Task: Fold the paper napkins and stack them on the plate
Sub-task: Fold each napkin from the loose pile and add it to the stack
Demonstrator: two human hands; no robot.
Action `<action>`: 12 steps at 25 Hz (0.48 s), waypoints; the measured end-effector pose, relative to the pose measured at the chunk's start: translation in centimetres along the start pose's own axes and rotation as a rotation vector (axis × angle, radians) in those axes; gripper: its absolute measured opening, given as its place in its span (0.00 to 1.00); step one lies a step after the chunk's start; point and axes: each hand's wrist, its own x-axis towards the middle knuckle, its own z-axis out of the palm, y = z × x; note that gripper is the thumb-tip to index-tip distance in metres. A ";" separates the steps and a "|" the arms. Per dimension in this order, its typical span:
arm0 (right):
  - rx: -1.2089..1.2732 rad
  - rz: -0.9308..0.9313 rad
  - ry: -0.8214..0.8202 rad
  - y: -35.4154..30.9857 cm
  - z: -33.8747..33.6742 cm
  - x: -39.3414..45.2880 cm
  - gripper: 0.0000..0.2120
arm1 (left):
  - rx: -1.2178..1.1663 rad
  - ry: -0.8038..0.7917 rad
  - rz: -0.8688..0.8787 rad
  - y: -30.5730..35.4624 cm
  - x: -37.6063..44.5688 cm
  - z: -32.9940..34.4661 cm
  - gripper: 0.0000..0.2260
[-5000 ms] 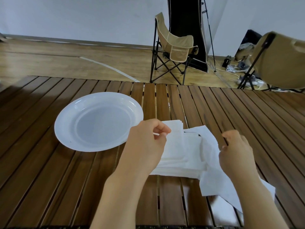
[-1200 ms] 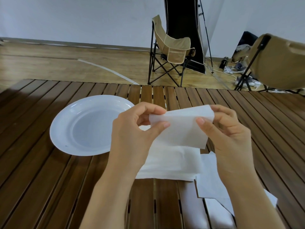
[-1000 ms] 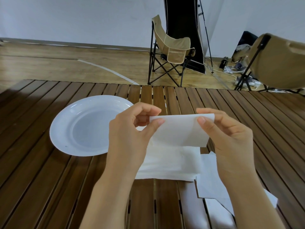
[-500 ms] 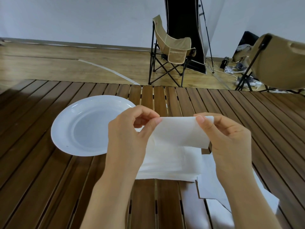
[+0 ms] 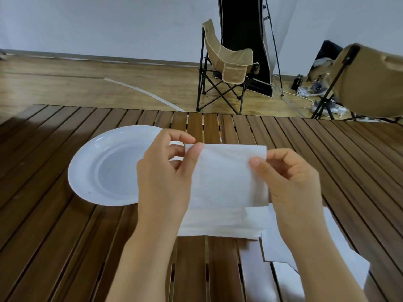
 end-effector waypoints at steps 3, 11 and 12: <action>-0.057 0.040 -0.010 0.8 0.7 0.0 0.08 | 0.064 0.050 -0.063 -0.7 0.0 -0.1 0.07; -0.255 0.005 -0.076 2.3 2.4 -0.3 0.07 | 0.204 -0.040 -0.259 -2.1 0.0 -0.5 0.06; -0.295 -0.019 -0.079 2.6 2.6 -0.3 0.06 | 0.234 -0.067 -0.272 -2.2 0.0 -0.5 0.05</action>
